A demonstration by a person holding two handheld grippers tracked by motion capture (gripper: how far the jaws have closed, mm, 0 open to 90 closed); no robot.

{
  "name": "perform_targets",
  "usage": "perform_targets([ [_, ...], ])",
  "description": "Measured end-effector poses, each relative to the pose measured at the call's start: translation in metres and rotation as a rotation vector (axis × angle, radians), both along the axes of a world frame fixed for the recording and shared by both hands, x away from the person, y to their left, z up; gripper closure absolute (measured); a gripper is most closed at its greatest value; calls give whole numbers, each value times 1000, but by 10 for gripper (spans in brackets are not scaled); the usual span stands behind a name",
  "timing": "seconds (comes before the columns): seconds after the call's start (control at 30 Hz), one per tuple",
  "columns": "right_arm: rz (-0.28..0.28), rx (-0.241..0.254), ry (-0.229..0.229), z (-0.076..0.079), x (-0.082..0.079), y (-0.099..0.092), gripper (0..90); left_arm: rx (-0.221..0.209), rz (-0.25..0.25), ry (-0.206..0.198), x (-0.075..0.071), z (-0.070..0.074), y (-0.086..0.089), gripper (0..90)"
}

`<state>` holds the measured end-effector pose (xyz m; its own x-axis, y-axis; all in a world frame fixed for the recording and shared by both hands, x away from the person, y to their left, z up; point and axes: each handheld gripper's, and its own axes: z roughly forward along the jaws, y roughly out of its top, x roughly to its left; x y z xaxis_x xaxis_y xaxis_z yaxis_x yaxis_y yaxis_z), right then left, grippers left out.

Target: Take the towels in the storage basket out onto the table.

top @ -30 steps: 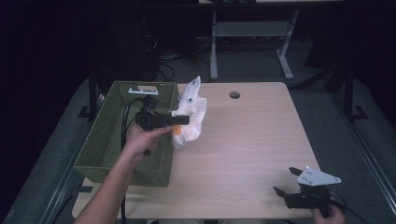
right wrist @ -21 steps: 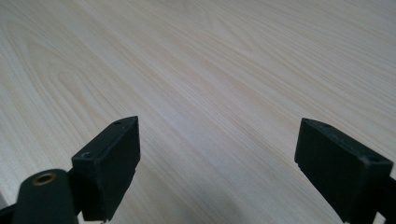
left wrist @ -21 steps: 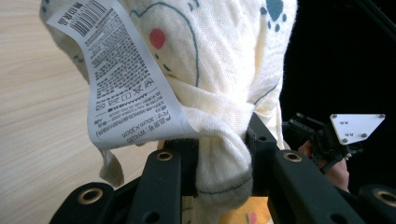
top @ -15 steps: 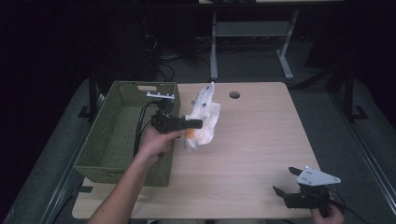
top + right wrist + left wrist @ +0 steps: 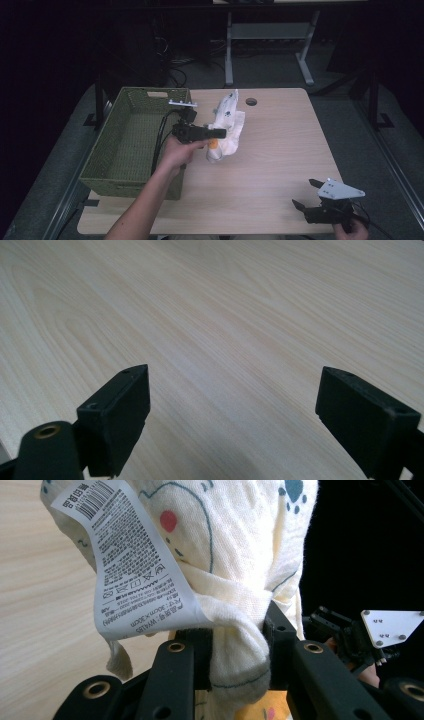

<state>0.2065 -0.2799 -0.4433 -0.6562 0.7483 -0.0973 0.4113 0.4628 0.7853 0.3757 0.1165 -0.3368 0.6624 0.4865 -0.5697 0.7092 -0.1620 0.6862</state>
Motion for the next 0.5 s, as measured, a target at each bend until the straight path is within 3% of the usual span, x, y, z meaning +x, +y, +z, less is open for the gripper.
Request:
perform_targets([
  [0.37, -6, 7, 6, 0, -1, -1, 139, 7, 19, 33, 2, -19, -20, 720],
  [0.5, -8, 9, 7, 0, -1, -1, 139, -3, 14, 27, 1, -24, -28, 720],
])
